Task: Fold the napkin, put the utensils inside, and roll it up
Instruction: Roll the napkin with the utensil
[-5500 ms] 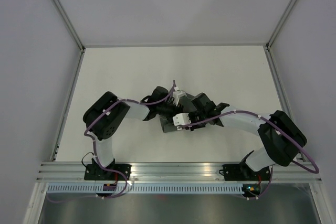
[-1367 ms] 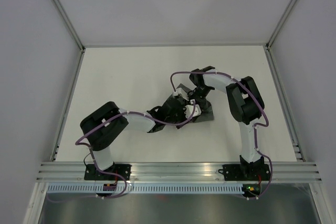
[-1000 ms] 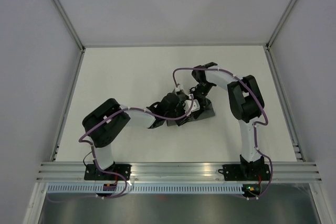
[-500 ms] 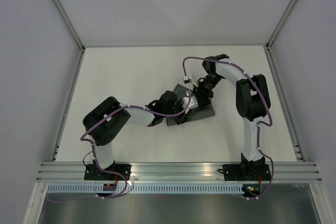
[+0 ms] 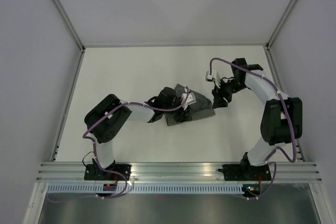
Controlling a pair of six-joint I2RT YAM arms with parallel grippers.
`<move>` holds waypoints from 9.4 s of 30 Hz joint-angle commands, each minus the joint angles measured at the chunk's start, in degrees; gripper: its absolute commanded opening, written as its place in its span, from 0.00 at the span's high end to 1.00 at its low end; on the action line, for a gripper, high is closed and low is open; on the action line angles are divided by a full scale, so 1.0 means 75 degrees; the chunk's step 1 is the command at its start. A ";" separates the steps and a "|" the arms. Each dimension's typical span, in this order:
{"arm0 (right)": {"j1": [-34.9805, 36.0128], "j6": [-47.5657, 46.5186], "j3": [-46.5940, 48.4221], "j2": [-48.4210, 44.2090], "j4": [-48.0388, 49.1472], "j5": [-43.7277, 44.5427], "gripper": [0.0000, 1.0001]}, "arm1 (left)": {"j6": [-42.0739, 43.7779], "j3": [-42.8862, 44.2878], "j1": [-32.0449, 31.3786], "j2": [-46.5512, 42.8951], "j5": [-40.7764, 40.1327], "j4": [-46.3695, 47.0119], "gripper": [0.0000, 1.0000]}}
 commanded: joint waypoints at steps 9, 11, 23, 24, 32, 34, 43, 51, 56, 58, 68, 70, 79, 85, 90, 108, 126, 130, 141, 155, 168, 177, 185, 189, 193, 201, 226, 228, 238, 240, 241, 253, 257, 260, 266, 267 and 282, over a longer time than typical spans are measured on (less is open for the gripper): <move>0.1675 0.0210 -0.4157 -0.3628 0.5132 0.1181 0.41 | -0.0602 0.0105 0.0131 0.0649 0.0561 -0.2279 0.98; 0.2040 0.0304 -0.4766 -0.3875 0.5937 0.1522 0.38 | -0.0684 0.0128 0.0166 0.0719 0.0702 -0.2326 0.98; 0.3646 -0.0316 -0.6432 -0.3924 0.8226 0.3011 0.37 | -0.0883 0.0257 0.0306 0.1164 0.1148 -0.2572 0.98; 0.3774 -0.0363 -0.6525 -0.3900 0.8297 0.3105 0.37 | -0.0895 0.0257 0.0318 0.1211 0.1160 -0.2572 0.98; 0.4314 -0.0410 -0.6749 -0.3513 0.8836 0.3516 0.38 | -0.0953 0.0246 0.0342 0.1317 0.1253 -0.2607 0.98; 0.4361 -0.0422 -0.6843 -0.3420 0.8954 0.3656 0.40 | -0.0930 0.0269 0.0353 0.1329 0.1277 -0.2654 0.98; 0.4408 -0.0609 -0.6843 -0.2787 0.8955 0.4020 0.57 | -0.0825 0.0339 0.0459 0.1352 0.1522 -0.2783 0.98; 0.4420 -0.0692 -0.6784 -0.2623 0.8521 0.4207 0.89 | -0.0766 0.0351 0.0553 0.1212 0.1687 -0.2795 0.91; 0.4409 -0.0739 -0.6469 -0.2471 0.7643 0.4114 0.96 | -0.0766 0.0351 0.0623 0.1024 0.1676 -0.2783 0.77; 0.4408 -0.0774 -0.6328 -0.2365 0.7198 0.4055 0.97 | -0.0789 0.0340 0.0670 0.0884 0.1594 -0.2760 0.72; 0.4338 -0.0645 -0.5449 -0.1861 0.5885 0.3751 1.00 | -0.1492 -0.0024 0.1092 0.0135 0.0961 -0.1928 0.56; 0.4327 -0.0645 -0.5343 -0.1721 0.5616 0.3704 1.00 | -0.1516 -0.0059 0.1162 0.0052 0.0797 -0.1811 0.54; 0.4210 -0.0633 -0.4769 -0.1322 0.4947 0.3516 0.99 | -0.2370 -0.0727 0.1759 -0.1141 -0.0151 -0.0453 0.50; 0.4174 -0.0598 -0.4628 -0.1158 0.4876 0.3551 1.00 | -0.3472 -0.1090 0.2357 -0.2534 -0.1568 0.0216 0.49; 0.4162 -0.0575 -0.4476 -0.0959 0.4748 0.3458 1.00 | -0.3578 -0.1184 0.2357 -0.4083 -0.3876 -0.0099 0.49; 0.3460 -0.0633 -0.1794 0.1196 0.2357 0.2321 1.00 | -0.0478 -0.2989 0.1152 -0.8269 -0.5825 0.1201 0.25; 0.2932 -0.0504 0.0211 0.3096 0.0880 0.2051 1.00 | 0.2071 -0.1923 -0.2447 -0.5015 -0.6411 0.0067 0.08; 0.2908 -0.0493 0.0270 0.3190 0.0868 0.2063 1.00 | 0.1637 -0.1840 -0.2494 -0.4157 -0.5979 0.0074 0.08; 0.2826 -0.0492 0.0458 0.3436 0.0541 0.2051 0.99 | 0.1543 -0.1688 -0.2494 -0.1884 -0.5403 0.1294 0.13; 0.2780 -0.0504 0.0516 0.3577 0.0411 0.2028 0.99 | 0.1578 -0.1114 -0.2283 -0.0488 -0.5461 0.1823 0.19; 0.2709 -0.0493 0.0552 0.3706 0.0294 0.1969 1.00 | 0.1367 -0.1091 -0.1932 -0.0125 -0.4958 0.1576 0.39; 0.2651 -0.0458 0.0704 0.3764 0.0060 0.1794 0.99 | 0.1133 -0.0950 -0.1861 0.0086 -0.4642 0.1273 0.54; 0.2510 -0.0434 0.0962 0.3811 -0.0280 0.1419 0.97 | 0.1062 -0.0915 -0.1850 0.0157 -0.4372 0.1025 0.96; 0.2417 -0.0434 0.1114 0.3753 -0.0490 0.1127 0.81 | 0.1027 -0.0809 -0.1826 0.0204 -0.4103 0.0733 0.98; 0.2125 -0.0597 0.1569 0.3636 -0.0982 0.0566 0.66 | 0.0841 -0.0716 -0.1721 0.0285 -0.3505 0.0475 0.98; 0.1433 -0.0457 0.2168 0.2956 -0.1474 -0.0514 0.51 | 0.0512 -0.0552 -0.1463 0.0426 -0.2626 0.0006 0.98; -0.1076 0.0457 -0.2364 -0.2620 0.2835 -0.0822 0.52 | -0.0964 0.0597 -0.0702 0.1223 0.0163 -0.2267 0.98; -0.0820 0.0445 -0.3018 -0.3358 0.3222 -0.0529 0.52 | -0.1093 0.0702 -0.0654 0.1328 0.0269 -0.2431 0.98; 0.1172 0.0550 -0.5271 -0.5058 0.4676 0.1218 0.53 | -0.1457 0.1429 -0.0526 0.1961 0.0620 -0.3813 0.98; 0.1477 0.0702 -0.5575 -0.5177 0.4969 0.1568 0.53 | -0.1504 0.1464 -0.0514 0.2008 0.0609 -0.3873 0.98; 0.1769 0.0749 -0.5658 -0.5247 0.5074 0.1687 0.53 | -0.1516 0.1476 -0.0502 0.2020 0.0644 -0.3943 0.98; 0.3693 0.1043 -0.6901 -0.4745 0.7148 0.3936 0.55 | -0.1563 0.1687 -0.0443 0.2208 0.0843 -0.4201 0.98; 0.3869 0.1054 -0.6936 -0.4463 0.7325 0.4125 0.55 | -0.1528 0.1710 -0.0397 0.2219 0.0867 -0.4248 0.98; 0.3928 0.1043 -0.6983 -0.4217 0.7535 0.4348 0.55 | -0.1481 0.1734 -0.0373 0.2231 0.0902 -0.4330 0.98; 0.3951 0.1007 -0.7112 -0.4029 0.7653 0.4418 0.60 | -0.1422 0.1781 -0.0256 0.2208 0.1054 -0.4552 0.98; 0.3951 0.0996 -0.7182 -0.4006 0.7677 0.4453 0.60 | -0.1422 0.1781 -0.0256 0.2208 0.1089 -0.4576 0.98; 0.3718 0.0234 -0.6656 -0.5061 0.6062 0.3436 0.37 | -0.1399 0.2039 -0.0174 0.2395 0.1300 -0.5057 0.97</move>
